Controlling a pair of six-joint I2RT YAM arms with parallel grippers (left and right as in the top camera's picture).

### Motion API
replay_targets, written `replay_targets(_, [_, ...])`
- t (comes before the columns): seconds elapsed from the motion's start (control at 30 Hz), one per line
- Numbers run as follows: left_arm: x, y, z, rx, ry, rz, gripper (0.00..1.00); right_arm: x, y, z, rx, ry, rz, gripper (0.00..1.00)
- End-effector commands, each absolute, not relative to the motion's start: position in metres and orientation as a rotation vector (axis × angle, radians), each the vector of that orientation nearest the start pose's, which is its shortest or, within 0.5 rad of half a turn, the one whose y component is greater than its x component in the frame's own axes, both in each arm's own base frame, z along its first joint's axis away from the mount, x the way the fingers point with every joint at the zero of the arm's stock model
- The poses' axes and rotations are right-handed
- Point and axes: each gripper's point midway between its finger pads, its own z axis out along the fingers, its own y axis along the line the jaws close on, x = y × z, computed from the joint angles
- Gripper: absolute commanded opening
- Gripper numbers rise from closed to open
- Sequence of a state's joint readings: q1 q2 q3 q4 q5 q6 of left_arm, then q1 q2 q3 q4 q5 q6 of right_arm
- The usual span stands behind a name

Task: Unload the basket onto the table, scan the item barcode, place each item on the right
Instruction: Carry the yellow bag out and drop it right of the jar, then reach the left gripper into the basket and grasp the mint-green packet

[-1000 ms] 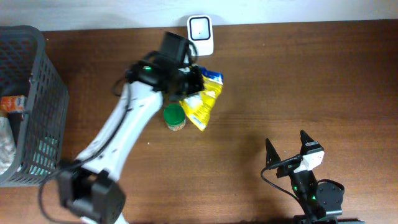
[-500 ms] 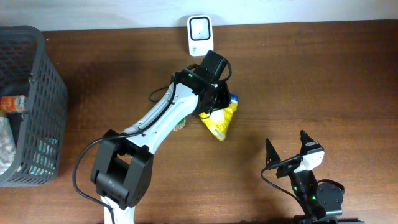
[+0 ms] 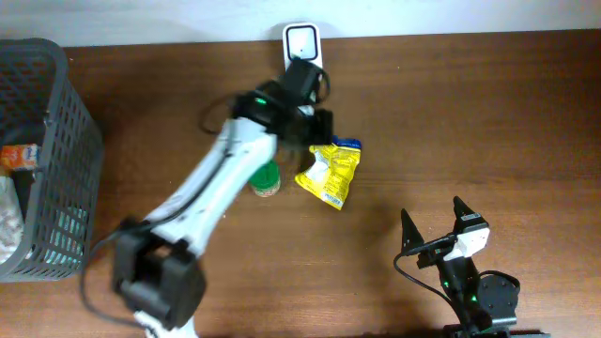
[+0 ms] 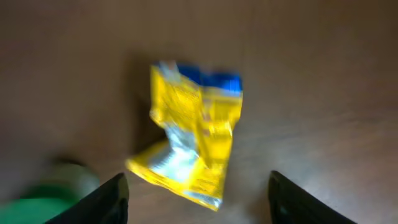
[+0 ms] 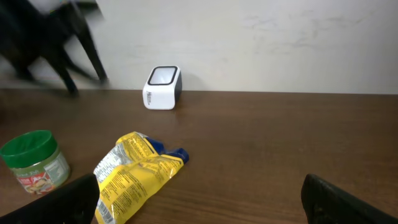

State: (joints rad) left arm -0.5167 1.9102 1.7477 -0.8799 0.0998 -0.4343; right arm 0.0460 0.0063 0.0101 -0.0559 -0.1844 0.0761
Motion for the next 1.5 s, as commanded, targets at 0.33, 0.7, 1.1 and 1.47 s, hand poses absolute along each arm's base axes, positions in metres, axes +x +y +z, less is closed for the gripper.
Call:
replay_targets(0.33, [0.357, 0.124, 0.419, -0.556, 2.010, 0.213, 0.75, 0.241, 0.045, 0.160, -0.121, 1.632, 0.259, 0.98])
replay_targets(0.7, [0.312, 0.300, 0.273, -1.242, 2.170, 0.194, 0.60, 0.241, 0.045, 0.160, -0.121, 1.632, 0.259, 0.98])
replay_targets(1.1, [0.259, 0.322, 0.127, -1.489, 2.477, 0.117, 0.95, 0.241, 0.045, 0.160, -0.121, 1.632, 0.259, 0.98])
replay_targets(1.47, [0.283, 0.313, 0.093, -1.254, 2.604, -0.068, 0.93, 0.241, 0.045, 0.160, -0.121, 1.632, 0.259, 0.98])
